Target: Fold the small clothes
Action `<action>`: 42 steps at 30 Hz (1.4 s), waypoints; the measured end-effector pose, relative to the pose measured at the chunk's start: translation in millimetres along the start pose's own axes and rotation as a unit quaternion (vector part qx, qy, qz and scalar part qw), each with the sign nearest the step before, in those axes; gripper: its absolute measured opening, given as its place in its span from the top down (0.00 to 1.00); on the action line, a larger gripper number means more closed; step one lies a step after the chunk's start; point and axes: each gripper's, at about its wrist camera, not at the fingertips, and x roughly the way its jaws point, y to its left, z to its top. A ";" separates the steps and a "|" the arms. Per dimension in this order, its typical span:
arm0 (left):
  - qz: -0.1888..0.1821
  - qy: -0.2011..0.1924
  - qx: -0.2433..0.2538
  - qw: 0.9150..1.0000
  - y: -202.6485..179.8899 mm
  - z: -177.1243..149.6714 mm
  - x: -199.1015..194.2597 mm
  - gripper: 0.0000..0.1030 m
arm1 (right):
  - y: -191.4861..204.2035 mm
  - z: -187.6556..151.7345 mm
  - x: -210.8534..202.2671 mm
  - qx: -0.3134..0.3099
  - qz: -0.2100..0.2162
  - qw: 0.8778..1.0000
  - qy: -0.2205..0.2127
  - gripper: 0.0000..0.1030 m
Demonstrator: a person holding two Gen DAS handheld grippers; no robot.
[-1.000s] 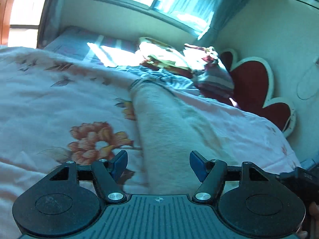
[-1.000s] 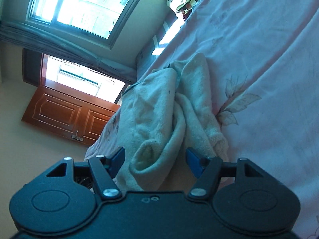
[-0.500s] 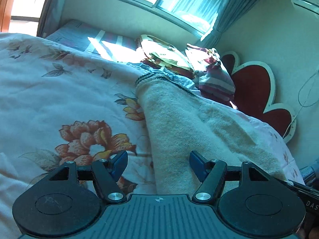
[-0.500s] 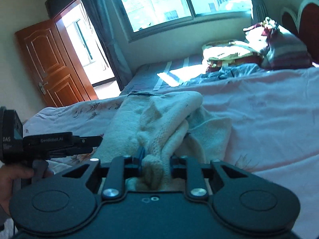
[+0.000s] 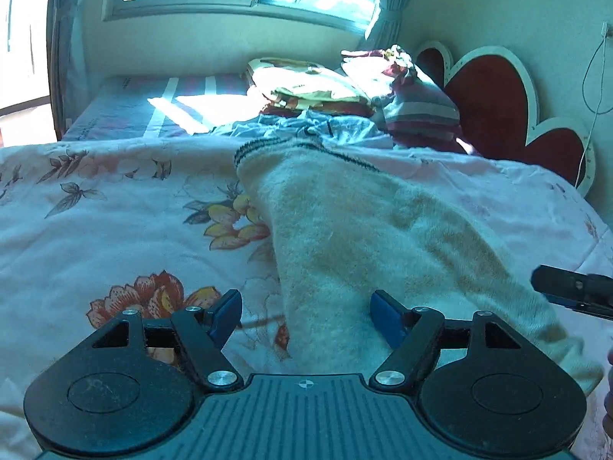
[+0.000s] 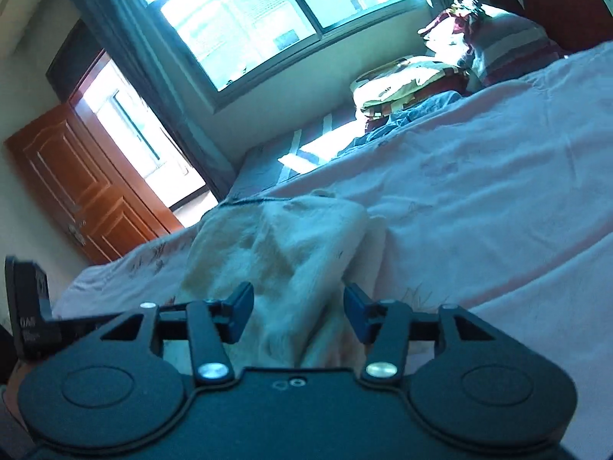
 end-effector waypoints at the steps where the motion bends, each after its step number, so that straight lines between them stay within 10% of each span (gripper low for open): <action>1: -0.006 -0.006 -0.009 1.000 3.7 2.8 -0.5 0.28 | -9.0 8.0 8.5 0.025 0.008 1.000 0.002 0.51; 4: -0.015 -0.009 -0.032 0.999 13.0 12.1 8.1 0.28 | -27.8 23.8 37.2 0.081 0.032 0.996 0.028 0.52; 8: -0.007 0.015 -0.031 0.999 14.5 15.5 27.7 0.28 | -14.4 27.1 43.0 0.013 -0.001 1.000 0.001 0.90; 12: 0.009 0.021 -0.027 0.999 10.7 6.8 40.4 0.23 | -14.8 6.9 51.2 -0.057 -0.075 0.995 0.020 0.91; 19: -0.015 -0.027 0.013 0.999 -3.5 -7.3 -19.3 0.23 | 17.2 4.8 -13.4 -0.106 -0.010 0.994 -0.036 0.80; 25: -0.081 -0.074 0.038 0.993 -25.1 -54.5 -82.5 0.39 | 66.2 -51.8 -57.4 -0.248 0.040 0.968 0.008 0.80; 31: -0.080 -0.053 0.081 0.992 -51.5 -75.1 -82.1 0.39 | 80.9 -84.4 -57.2 -0.333 -0.023 0.942 0.030 0.89; 42: -0.056 -0.043 0.113 0.991 -57.0 -87.1 -91.0 0.39 | 55.2 -83.3 -53.5 -0.261 -0.056 0.963 0.035 0.96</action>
